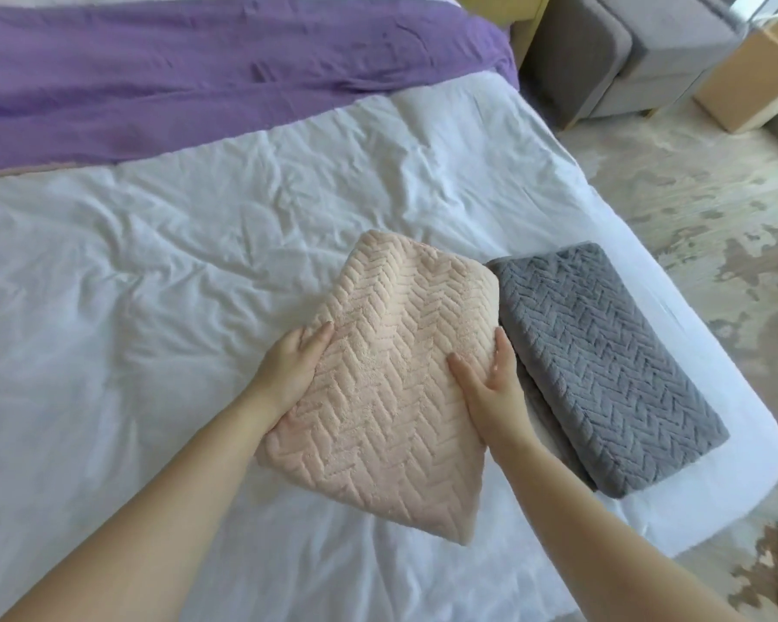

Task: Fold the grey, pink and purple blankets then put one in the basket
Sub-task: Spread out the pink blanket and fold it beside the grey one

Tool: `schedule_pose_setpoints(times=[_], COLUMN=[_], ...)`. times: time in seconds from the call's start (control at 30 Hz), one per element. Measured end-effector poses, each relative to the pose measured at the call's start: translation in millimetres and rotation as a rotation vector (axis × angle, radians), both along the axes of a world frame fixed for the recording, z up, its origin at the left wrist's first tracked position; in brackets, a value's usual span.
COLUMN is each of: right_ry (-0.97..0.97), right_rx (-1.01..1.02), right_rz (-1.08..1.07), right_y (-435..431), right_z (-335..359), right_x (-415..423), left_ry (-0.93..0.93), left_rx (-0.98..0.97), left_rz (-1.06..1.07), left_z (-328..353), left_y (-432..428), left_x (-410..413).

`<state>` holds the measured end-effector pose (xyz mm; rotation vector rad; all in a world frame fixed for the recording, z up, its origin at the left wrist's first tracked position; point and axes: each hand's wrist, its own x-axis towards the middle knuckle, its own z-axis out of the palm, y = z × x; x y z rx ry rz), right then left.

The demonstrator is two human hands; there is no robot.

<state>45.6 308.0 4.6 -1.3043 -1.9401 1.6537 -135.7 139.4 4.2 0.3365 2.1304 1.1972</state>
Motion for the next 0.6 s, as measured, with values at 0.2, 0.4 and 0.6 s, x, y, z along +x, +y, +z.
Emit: schedule_pose_setpoints(times=[0.2,0.4,0.6], right_ry=[0.015,-0.030,-0.079], right_rx=[0.028,0.112,0.015], right_rz=[0.142,0.273,0.426], right_y=[90,207,303], right_z=[60,86,72], right_x=[31,76,100], left_ry=[-0.084,-0.139,-0.124], left_rx=[0.208,0.268,0.201], left_rz=[0.117,0.140,0.259], left_z=[43,50,27], left_y=[54,144,216], left_x=[69,138,197])
